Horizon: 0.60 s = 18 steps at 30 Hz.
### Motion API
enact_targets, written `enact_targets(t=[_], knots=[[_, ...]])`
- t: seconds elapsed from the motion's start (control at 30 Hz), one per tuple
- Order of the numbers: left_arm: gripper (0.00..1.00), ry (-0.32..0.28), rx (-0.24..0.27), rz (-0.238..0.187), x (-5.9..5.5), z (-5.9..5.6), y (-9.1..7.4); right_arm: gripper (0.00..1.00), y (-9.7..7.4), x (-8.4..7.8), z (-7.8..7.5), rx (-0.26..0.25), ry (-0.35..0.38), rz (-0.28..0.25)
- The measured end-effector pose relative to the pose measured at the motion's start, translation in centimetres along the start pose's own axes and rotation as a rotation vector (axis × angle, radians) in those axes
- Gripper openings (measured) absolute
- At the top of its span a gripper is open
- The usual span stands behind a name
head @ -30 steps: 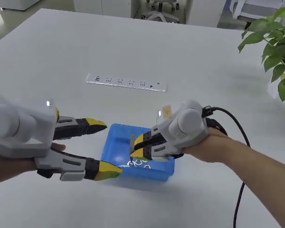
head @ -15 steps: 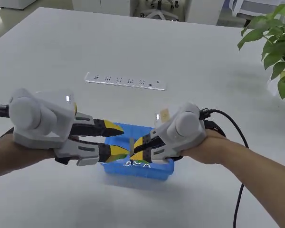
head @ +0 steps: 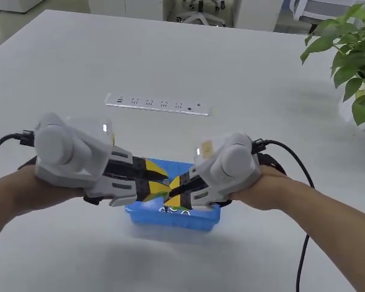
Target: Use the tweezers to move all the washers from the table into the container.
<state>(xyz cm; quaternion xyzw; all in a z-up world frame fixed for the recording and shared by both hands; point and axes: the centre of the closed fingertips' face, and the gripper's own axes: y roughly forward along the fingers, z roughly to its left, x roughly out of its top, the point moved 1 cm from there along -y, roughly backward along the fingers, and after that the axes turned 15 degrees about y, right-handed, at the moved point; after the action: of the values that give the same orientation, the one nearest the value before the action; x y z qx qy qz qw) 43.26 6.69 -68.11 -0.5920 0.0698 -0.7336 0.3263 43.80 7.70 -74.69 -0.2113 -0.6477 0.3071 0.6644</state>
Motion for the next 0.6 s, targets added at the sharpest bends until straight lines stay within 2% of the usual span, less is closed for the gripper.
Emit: enact_targets(t=[0.1, 0.27, 0.6], knots=[[0.10, 0.016, -0.006, 0.020, -0.45, 0.03, 0.24, 0.08, 0.05, -0.04, -0.02, 0.000, -0.007, 0.001], [0.07, 0.022, -0.016, 0.018, -0.49, -0.02, 0.39, 0.08, 0.05, -0.04, 0.06, 0.002, -0.021, 0.005], [0.06, 0.037, -0.022, 0.019, -0.40, -0.02, 0.48, 0.09, -0.01, -0.04, 0.02, -0.005, -0.030, 0.010]])
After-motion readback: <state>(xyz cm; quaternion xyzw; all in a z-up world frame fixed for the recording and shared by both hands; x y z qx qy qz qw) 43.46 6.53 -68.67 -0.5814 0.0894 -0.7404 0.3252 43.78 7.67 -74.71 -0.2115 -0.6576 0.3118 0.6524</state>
